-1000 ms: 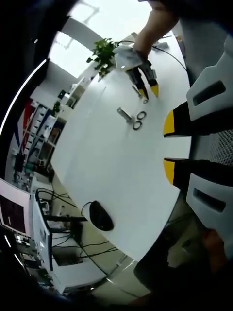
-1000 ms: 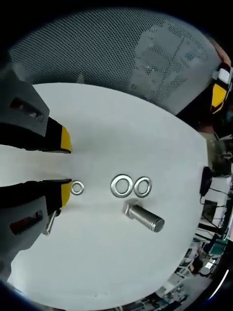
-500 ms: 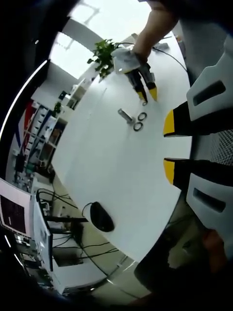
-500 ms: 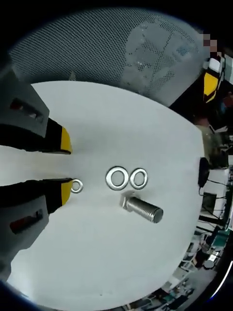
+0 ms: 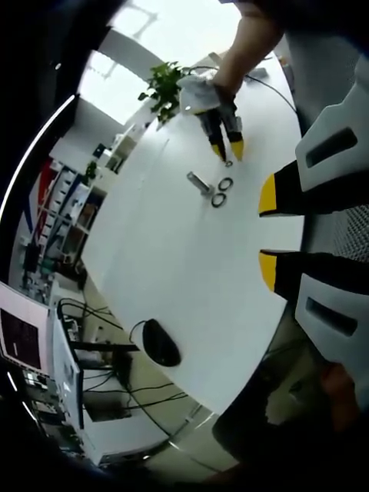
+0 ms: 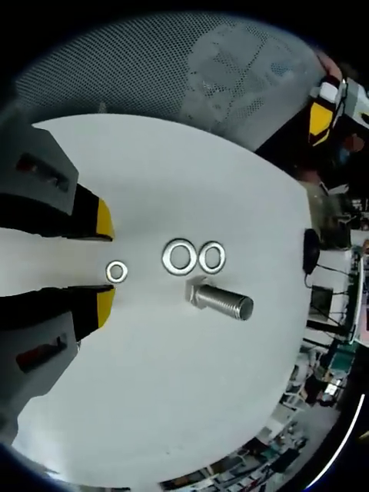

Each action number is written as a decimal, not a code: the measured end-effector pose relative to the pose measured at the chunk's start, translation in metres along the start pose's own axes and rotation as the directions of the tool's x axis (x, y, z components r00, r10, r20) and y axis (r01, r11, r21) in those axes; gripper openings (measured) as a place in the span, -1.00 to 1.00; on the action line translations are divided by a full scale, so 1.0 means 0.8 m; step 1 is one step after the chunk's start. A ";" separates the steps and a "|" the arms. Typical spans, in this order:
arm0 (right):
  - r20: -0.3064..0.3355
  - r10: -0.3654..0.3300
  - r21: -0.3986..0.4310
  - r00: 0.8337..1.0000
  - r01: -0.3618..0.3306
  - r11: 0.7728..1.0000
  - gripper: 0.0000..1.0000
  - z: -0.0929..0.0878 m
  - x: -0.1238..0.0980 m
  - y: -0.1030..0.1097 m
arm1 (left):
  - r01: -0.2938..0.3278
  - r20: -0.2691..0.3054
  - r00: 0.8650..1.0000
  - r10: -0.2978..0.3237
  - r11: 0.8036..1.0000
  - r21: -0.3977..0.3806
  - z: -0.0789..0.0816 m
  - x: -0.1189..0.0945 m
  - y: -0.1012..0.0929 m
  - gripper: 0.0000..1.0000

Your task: Place the washer onto the threaded stud by aligning its center hole with the stud, sliding it down to the base, and recovering from edge contact or off-axis alignment until the washer reaches the visible bottom stop.

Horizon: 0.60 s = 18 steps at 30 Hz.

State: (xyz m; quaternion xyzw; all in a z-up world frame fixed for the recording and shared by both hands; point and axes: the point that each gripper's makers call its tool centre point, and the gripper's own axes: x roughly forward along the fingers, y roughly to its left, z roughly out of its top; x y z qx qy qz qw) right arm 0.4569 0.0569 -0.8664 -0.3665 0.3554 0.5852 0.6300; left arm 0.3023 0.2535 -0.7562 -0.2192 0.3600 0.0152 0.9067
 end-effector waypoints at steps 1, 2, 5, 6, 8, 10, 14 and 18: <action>0.031 -0.003 0.028 1.000 0.003 1.000 -0.51 0.006 0.000 -0.001 | 0.000 0.000 1.000 0.000 1.000 0.000 0.000 0.000 0.000 -0.70; 0.019 0.000 0.029 1.000 -0.001 1.000 -0.51 0.003 0.000 -0.002 | -0.001 -0.001 1.000 0.001 1.000 0.000 0.000 0.000 0.000 -0.70; 0.037 0.001 0.048 0.999 -0.003 0.999 -0.52 0.004 0.000 -0.001 | -0.001 0.000 1.000 0.001 1.000 -0.001 0.000 0.000 0.000 -0.70; 0.043 0.007 0.072 0.999 -0.010 0.997 -0.53 0.003 0.001 0.000 | -0.001 0.000 1.000 0.001 1.000 -0.002 0.000 0.000 0.000 -0.70; 0.057 0.005 0.084 0.998 -0.010 0.996 -0.54 0.003 0.000 -0.001 | -0.002 0.000 1.000 0.002 1.000 -0.002 0.000 0.000 0.001 -0.70; 0.066 -0.001 0.091 0.998 -0.005 0.996 -0.56 0.003 0.000 -0.001 | -0.002 0.000 1.000 0.002 1.000 -0.002 0.000 0.000 0.000 -0.70; 0.073 -0.011 0.102 0.997 0.004 0.995 -0.62 0.004 0.000 -0.003 | -0.002 -0.002 1.000 0.002 1.000 -0.001 0.000 0.000 0.000 -0.70; 0.081 -0.016 0.106 0.997 0.008 0.994 -0.66 0.006 0.001 -0.004 | -0.002 -0.001 1.000 0.002 1.000 -0.001 0.000 0.000 0.001 -0.70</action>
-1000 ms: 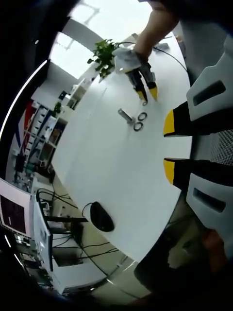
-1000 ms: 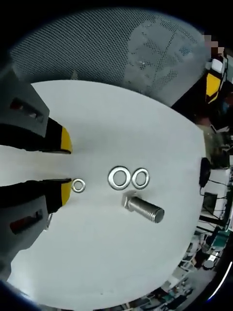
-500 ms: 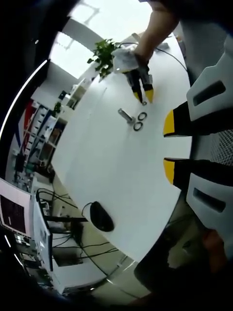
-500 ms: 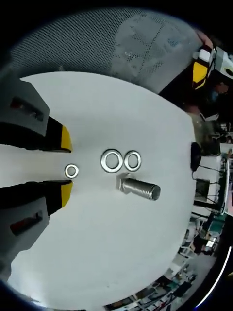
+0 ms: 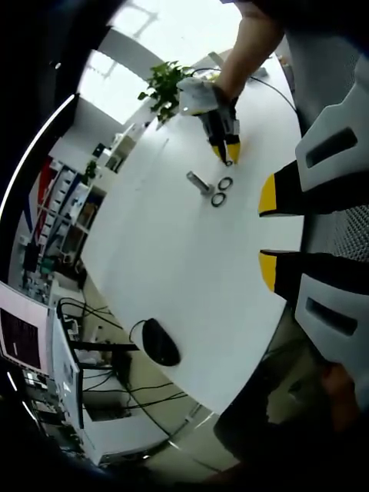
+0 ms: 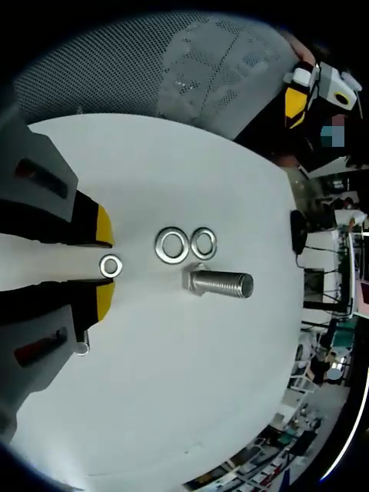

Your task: Place the washer onto the threaded stud by aligning its center hole with the stud, sliding it down to the base, and recovering from edge contact or off-axis alignment until the washer reaches the visible bottom stop.

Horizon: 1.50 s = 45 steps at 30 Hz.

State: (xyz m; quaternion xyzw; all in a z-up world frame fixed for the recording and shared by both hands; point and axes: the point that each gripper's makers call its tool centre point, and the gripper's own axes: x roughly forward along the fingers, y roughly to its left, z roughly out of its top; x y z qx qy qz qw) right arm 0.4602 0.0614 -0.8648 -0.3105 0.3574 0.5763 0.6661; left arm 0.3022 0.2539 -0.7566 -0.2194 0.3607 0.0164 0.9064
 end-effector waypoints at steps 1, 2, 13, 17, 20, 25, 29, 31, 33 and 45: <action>0.005 -0.003 0.002 1.000 0.003 1.000 -0.69 0.000 0.000 0.000 | 0.000 0.000 1.000 0.000 1.000 0.000 0.000 0.000 0.000 -0.70; 0.007 -0.002 0.002 1.000 0.002 1.000 -0.69 0.000 0.000 0.000 | 0.000 0.000 1.000 0.000 1.000 0.000 0.000 0.000 0.001 -0.70; 0.015 -0.013 -0.010 1.000 0.013 1.000 -0.70 -0.003 -0.001 -0.002 | 0.000 -0.001 1.000 0.000 1.000 0.001 0.000 0.000 0.000 -0.70; 0.004 0.003 -0.023 1.000 -0.003 1.000 -0.72 -0.002 0.000 0.000 | 0.000 -0.001 1.000 0.000 1.000 0.001 0.000 0.000 0.000 -0.70; -0.006 0.006 -0.022 1.000 -0.006 1.000 -0.73 -0.003 -0.001 0.001 | 0.001 -0.001 1.000 -0.001 1.000 0.001 0.000 0.000 0.000 -0.70; 0.006 0.019 -0.017 1.000 -0.018 1.000 -0.73 0.000 -0.013 0.005 | 0.000 -0.001 1.000 0.000 1.000 0.000 0.000 0.000 0.000 -0.70; 0.014 0.024 -0.027 1.000 -0.024 0.999 -0.73 0.002 -0.024 0.008 | 0.000 -0.004 1.000 0.000 1.000 0.004 -0.001 0.000 0.000 -0.70; 0.023 0.026 -0.028 0.999 -0.026 0.999 -0.73 0.005 -0.030 0.009 | 0.000 -0.004 1.000 0.000 1.000 0.005 -0.001 0.000 -0.001 -0.70; 0.032 0.030 -0.031 0.999 -0.029 0.999 -0.73 0.009 -0.038 0.010 | 0.000 -0.005 1.000 0.000 1.000 0.005 -0.001 0.000 0.000 -0.70; -0.021 0.014 -0.080 1.000 -0.016 0.997 -0.73 0.000 -0.074 0.005 | 0.001 -0.002 1.000 -0.001 1.000 0.003 0.000 0.000 0.000 -0.70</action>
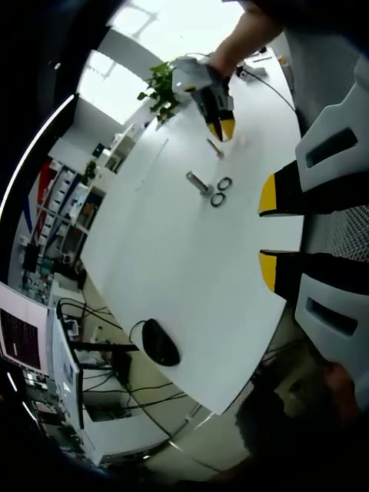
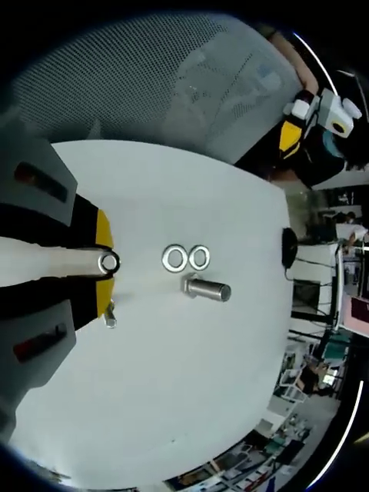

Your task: Place the washer onto the threaded stud by aligning its center hole with the stud, sliding it down to the base, and recovering from edge contact or off-axis alignment until the washer reaches the visible bottom stop.

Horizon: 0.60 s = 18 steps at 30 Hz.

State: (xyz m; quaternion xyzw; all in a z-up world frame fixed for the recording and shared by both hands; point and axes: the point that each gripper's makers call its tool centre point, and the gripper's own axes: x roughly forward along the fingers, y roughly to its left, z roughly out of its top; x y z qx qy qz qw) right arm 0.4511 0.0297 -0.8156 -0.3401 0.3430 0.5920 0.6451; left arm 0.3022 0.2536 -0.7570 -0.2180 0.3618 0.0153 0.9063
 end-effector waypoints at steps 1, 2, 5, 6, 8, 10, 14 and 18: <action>-0.001 -0.001 -0.001 1.000 0.001 1.000 -0.73 0.000 -0.002 -0.002 | 0.000 0.000 1.000 0.000 1.000 0.000 0.000 0.000 0.000 -0.70; -0.004 -0.002 -0.001 1.000 0.002 1.000 -0.73 -0.001 -0.007 -0.004 | 0.000 -0.001 1.000 0.000 1.000 0.001 0.000 0.000 -0.001 -0.70; -0.003 -0.007 -0.002 1.000 0.007 1.000 -0.73 0.000 -0.015 -0.011 | 0.000 -0.001 1.000 0.000 1.000 0.001 0.000 0.000 0.000 -0.70; -0.006 -0.005 0.001 1.000 0.005 1.000 -0.73 0.000 -0.017 -0.014 | 0.000 0.000 1.000 0.000 1.000 0.001 0.000 0.000 0.000 -0.70; -0.014 -0.009 -0.009 1.000 0.009 1.000 -0.73 0.000 -0.022 -0.017 | 0.000 0.000 1.000 0.000 1.000 0.001 0.000 0.000 0.000 -0.70; -0.022 -0.014 -0.026 1.000 0.013 1.000 -0.73 0.002 -0.026 -0.020 | 0.000 0.001 1.000 0.000 1.000 0.000 0.000 0.000 0.000 -0.70; -0.028 -0.017 -0.052 0.999 0.016 0.999 -0.73 0.007 -0.032 -0.024 | 0.000 0.001 1.000 0.000 1.000 -0.001 0.000 0.000 0.000 -0.70; -0.044 -0.013 -0.085 0.999 0.009 0.996 -0.73 0.010 -0.033 -0.029 | 0.001 0.001 1.000 -0.001 1.000 -0.001 0.000 0.000 0.000 -0.70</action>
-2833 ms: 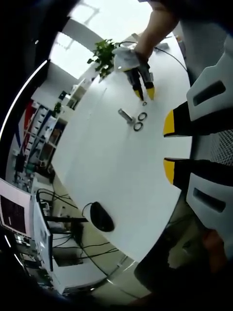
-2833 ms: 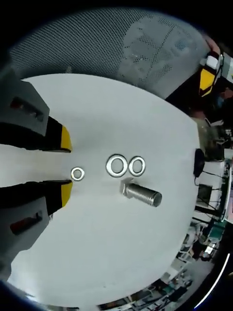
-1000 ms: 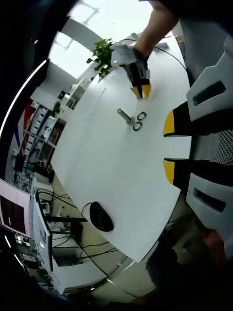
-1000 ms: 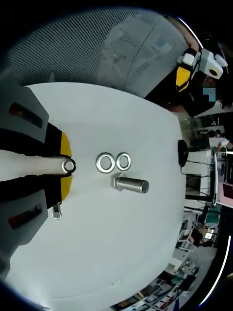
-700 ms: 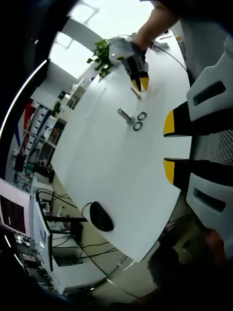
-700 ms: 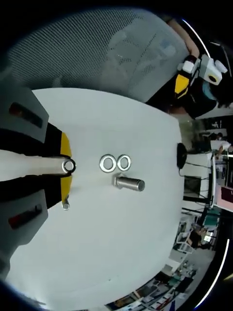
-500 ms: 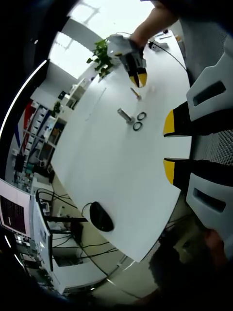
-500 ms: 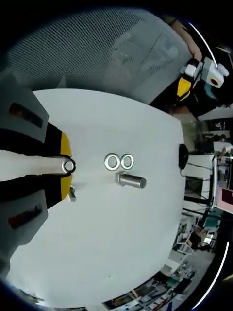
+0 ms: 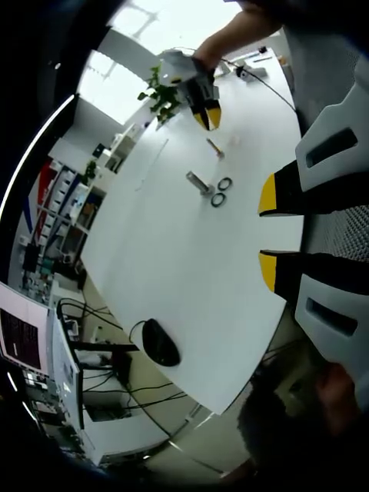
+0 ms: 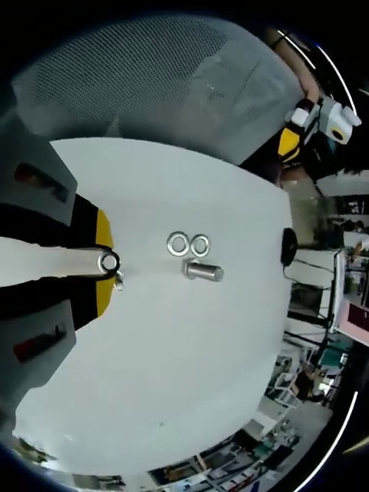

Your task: Place the washer onto the threaded stud by aligning its center hole with the stud, sliding it down to the base, and recovering from edge contact or off-axis alignment until the washer reaches the visible bottom stop.

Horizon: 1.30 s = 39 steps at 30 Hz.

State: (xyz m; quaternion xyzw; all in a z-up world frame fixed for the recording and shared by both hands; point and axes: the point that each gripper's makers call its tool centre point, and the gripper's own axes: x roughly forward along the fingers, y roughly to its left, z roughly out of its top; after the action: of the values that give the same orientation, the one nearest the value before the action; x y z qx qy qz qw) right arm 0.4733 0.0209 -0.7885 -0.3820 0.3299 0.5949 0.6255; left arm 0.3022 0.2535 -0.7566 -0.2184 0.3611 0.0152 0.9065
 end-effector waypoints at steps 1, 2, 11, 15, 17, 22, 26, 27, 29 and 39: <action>-0.012 -0.001 -0.019 1.000 0.000 1.000 -0.73 0.001 0.000 -0.002 | 0.000 -0.001 1.000 0.000 1.000 0.001 0.000 0.000 0.000 -0.70; -0.022 0.001 -0.038 1.000 -0.002 0.999 -0.73 0.001 0.000 -0.004 | 0.000 -0.001 1.000 0.000 1.000 0.001 0.000 0.000 0.000 -0.70; -0.103 0.069 -0.209 0.992 -0.089 0.974 -0.73 0.005 0.007 -0.009 | 0.001 0.002 1.000 -0.001 1.000 -0.001 0.000 0.000 0.000 -0.70; -0.152 0.061 -0.284 0.986 -0.103 0.953 -0.73 0.003 0.012 -0.018 | 0.001 0.002 1.000 -0.001 1.000 -0.002 0.001 0.000 0.001 -0.70; -0.161 0.070 -0.307 0.985 -0.117 0.945 -0.73 0.003 0.014 -0.019 | 0.000 0.001 1.000 0.000 1.000 -0.001 0.000 0.000 0.001 -0.70; -0.187 0.087 -0.322 0.978 -0.145 0.936 -0.74 0.003 0.023 -0.020 | -0.001 0.001 1.000 0.001 1.000 -0.003 0.000 0.000 0.001 -0.70; -0.203 0.095 -0.325 0.974 -0.159 0.932 -0.74 -0.001 0.028 -0.019 | -0.001 0.002 1.000 0.001 1.000 -0.006 0.000 0.000 0.001 -0.70; -0.208 0.090 -0.329 0.974 -0.156 0.931 -0.74 -0.002 0.029 -0.021 | -0.002 0.003 1.000 0.002 1.000 -0.007 0.000 0.000 0.001 -0.70; -0.215 0.087 -0.332 0.973 -0.157 0.930 -0.74 -0.003 0.030 -0.022 | -0.002 0.002 1.000 0.002 1.000 -0.006 0.000 0.000 0.001 -0.70; -0.244 0.099 -0.330 0.965 -0.178 0.927 -0.74 -0.013 0.046 -0.021 | -0.004 -0.003 1.000 0.004 1.000 -0.004 -0.001 0.000 0.001 -0.70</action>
State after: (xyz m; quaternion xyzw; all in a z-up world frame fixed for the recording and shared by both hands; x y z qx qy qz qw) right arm 0.4928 0.0297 -0.8240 -0.5267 0.3133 0.6404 0.4629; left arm 0.3019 0.2540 -0.7576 -0.2197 0.3628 0.0176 0.9054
